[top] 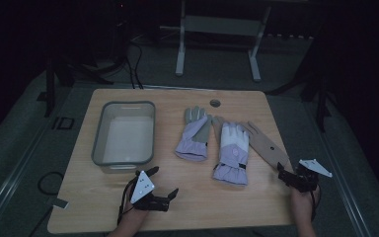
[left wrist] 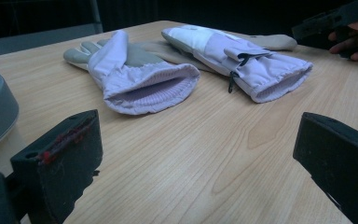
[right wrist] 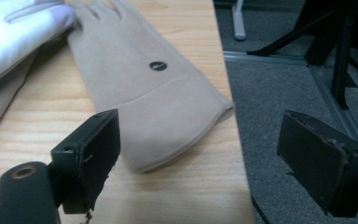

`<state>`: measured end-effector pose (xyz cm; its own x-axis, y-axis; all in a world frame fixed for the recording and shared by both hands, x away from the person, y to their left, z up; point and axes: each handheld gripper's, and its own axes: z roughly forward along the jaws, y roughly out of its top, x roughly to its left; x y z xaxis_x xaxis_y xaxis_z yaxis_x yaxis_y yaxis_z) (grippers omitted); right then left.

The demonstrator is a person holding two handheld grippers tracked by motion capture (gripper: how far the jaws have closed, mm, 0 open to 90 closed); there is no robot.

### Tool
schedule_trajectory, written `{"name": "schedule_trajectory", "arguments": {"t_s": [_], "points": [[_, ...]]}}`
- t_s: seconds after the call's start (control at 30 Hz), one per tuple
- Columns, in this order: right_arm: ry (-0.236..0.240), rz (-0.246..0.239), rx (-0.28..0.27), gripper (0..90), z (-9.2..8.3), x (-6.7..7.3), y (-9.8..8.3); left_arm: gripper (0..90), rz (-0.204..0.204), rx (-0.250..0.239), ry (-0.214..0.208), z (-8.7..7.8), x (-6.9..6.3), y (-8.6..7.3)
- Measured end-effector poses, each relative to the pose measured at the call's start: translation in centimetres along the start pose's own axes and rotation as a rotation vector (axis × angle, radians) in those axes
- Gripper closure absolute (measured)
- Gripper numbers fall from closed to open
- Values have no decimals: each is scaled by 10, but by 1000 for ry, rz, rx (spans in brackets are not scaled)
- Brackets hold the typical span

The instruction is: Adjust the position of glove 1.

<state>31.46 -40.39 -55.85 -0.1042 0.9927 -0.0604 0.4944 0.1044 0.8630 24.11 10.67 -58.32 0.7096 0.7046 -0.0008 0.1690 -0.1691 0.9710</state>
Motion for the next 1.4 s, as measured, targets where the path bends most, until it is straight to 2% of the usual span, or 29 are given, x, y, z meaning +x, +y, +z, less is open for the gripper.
{"name": "schedule_trajectory", "arguments": {"t_s": [0.07,0.13,0.2,0.27,0.4,0.47,0.5,0.53,0.57,0.63,0.73,0.77,0.83,0.9,1.07,1.23,1.4], "points": [[-7,-15,17,127,0,2,-1,15,-5,-5,-6,0,1,0],[-34,-36,18,124,-1,4,-1,15,-4,-3,-3,0,0,0],[-29,-38,18,124,-2,4,-1,15,-2,-1,-3,0,0,0],[-53,-20,28,113,-1,3,-1,15,-1,1,1,0,0,0],[-70,-3,38,113,-2,2,-2,15,-6,0,2,0,0,0],[-70,4,59,120,-2,0,-1,15,-9,-2,0,0,1,0],[-25,22,88,140,-2,-3,0,15,-7,-2,1,0,1,0],[42,58,121,132,0,-6,1,15,-5,0,2,0,0,0],[78,86,136,144,1,-10,2,15,-4,1,3,0,0,0],[66,102,142,173,0,-12,3,15,-6,0,1,0,1,0],[68,122,161,127,1,-15,8,15,-11,0,1,0,1,0],[71,126,148,128,0,-16,10,15,-10,1,3,0,1,0],[87,118,129,125,-3,-18,17,15,-7,1,4,0,0,0],[74,103,118,130,-6,-17,24,15,-9,1,6,0,0,0],[115,111,128,148,-6,-19,37,15,-9,3,8,0,0,0],[126,40,148,161,-5,-15,50,15,-16,2,8,0,1,0],[156,36,133,133,-5,-10,70,15,-12,3,8,0,0,0]]}}
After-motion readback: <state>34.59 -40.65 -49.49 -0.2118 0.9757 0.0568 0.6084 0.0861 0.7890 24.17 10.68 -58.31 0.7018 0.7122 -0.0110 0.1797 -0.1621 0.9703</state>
